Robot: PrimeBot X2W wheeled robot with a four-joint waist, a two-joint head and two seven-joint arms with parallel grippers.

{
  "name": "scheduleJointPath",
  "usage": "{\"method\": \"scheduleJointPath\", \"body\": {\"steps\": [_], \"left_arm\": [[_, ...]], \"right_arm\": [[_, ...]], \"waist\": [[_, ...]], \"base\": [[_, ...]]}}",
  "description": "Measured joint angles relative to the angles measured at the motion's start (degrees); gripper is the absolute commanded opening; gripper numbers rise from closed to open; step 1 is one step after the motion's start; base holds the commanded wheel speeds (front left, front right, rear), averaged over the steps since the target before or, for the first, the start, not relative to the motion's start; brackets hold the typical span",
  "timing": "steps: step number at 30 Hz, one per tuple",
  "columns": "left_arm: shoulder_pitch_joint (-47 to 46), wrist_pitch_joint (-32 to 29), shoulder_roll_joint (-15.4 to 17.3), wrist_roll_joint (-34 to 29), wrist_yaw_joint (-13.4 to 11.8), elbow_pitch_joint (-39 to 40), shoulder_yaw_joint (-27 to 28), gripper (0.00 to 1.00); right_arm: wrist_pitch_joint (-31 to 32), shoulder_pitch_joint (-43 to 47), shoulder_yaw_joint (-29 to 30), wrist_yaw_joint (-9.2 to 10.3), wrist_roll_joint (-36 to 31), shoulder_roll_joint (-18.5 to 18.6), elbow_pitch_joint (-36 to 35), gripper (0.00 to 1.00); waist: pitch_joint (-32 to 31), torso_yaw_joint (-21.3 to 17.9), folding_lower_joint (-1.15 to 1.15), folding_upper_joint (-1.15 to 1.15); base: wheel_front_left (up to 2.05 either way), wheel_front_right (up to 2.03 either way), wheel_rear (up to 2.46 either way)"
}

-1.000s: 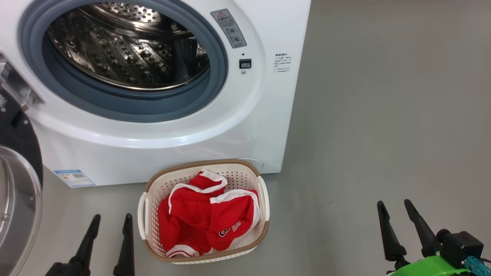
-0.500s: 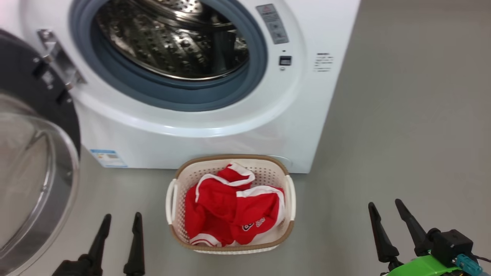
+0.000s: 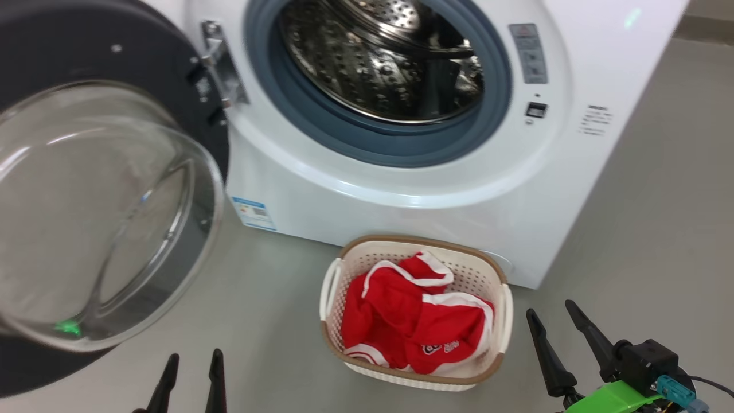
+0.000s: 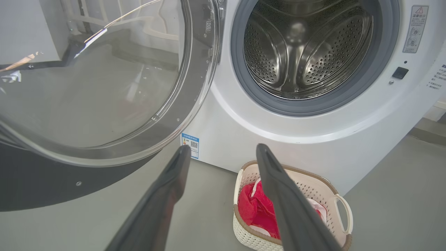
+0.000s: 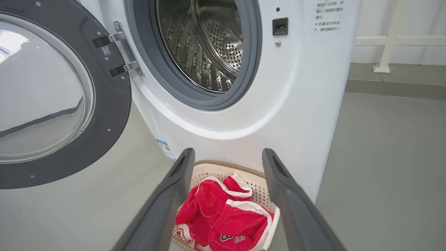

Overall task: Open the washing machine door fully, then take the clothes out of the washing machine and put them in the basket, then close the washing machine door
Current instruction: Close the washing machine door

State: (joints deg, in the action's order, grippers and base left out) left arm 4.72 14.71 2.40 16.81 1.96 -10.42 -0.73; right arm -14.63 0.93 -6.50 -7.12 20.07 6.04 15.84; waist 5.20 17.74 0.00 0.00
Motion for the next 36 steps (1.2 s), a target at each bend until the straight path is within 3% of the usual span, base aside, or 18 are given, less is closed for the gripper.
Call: {"method": "scheduleJointPath", "body": {"steps": [11, 26, 27, 28, 29, 35, 36], "left_arm": [[2.51, 0.0, 0.05, 1.23, -1.0, 0.86, -0.98, 1.0], [2.48, 0.0, 0.05, 3.2, -1.48, 2.41, -0.46, 1.0], [2.45, 0.0, 0.05, 3.52, -1.43, 2.76, -0.31, 0.56], [2.36, 0.0, 0.03, 4.09, -1.37, 3.04, -0.08, 0.24], [2.26, 0.0, 0.03, 4.6, -1.21, 3.41, 0.35, 0.0], [-0.75, 0.01, -0.1, 4.69, -0.3, 9.22, 5.47, 0.0], [-3.48, 0.01, -0.12, 4.01, 0.41, 13.35, 8.81, 0.0]], "right_arm": [[0.0, -0.08, -3.79, 0.0, 0.71, 0.62, 1.2, 1.0], [0.0, -1.42, -5.03, 0.0, 1.55, 1.11, 1.91, 1.0], [0.0, -1.42, -4.98, 0.0, 1.55, 1.1, 1.91, 1.0], [0.0, -1.42, -4.89, 0.0, 1.55, 1.09, 1.91, 1.0], [0.0, -1.42, -4.79, 0.0, 1.55, 1.09, 1.9, 1.0], [0.0, -1.37, -3.85, 0.0, 1.55, 0.76, 1.86, 1.0], [0.0, -1.32, -3.59, 0.0, 1.54, 0.59, 1.74, 1.0]], "waist": [[-2.42, 7.92, 0.0, 0.0], [-2.52, 8.93, 0.0, 0.0], [-2.48, 8.93, 0.0, 0.0], [-2.43, 8.94, 0.0, 0.0], [-2.38, 8.94, 0.0, 0.0], [-2.21, 8.94, 0.0, 0.0], [-2.11, 8.96, 0.0, 0.0]], "base": [[0.0, 0.0, 0.0], [0.0, 0.0, 0.0], [0.0, 0.0, 0.0], [0.0, 0.0, 0.0], [0.0, 0.0, 0.0], [0.0, 0.0, 0.0], [0.0, 0.0, 0.0]]}}
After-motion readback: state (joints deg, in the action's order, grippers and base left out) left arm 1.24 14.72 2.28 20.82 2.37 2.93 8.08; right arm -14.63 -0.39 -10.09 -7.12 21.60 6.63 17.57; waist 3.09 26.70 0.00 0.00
